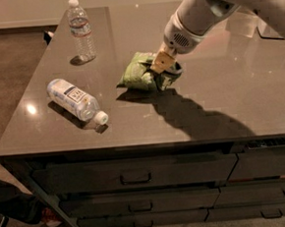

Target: Move green jalapeno chip bag near blue plastic bottle

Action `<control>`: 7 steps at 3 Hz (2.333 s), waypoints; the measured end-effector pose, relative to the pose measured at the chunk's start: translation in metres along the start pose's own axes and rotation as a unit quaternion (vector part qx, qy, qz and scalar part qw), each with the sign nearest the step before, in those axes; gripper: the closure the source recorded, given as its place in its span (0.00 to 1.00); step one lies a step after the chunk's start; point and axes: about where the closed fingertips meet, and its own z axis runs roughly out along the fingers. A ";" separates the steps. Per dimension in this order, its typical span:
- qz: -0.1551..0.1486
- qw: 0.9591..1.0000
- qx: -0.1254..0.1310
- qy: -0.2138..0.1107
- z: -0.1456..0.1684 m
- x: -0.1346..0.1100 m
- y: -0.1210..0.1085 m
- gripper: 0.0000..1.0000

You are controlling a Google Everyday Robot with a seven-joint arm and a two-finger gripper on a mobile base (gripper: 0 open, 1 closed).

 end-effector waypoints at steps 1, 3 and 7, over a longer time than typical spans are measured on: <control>-0.024 0.999 -0.030 -0.006 0.005 -0.005 0.029 1.00; -0.059 0.995 -0.083 -0.010 0.033 -0.033 0.070 0.85; -0.062 0.994 -0.085 -0.009 0.034 -0.035 0.074 0.00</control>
Offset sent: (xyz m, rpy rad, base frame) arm -0.0465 0.0776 -0.0200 0.0511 0.0746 0.2177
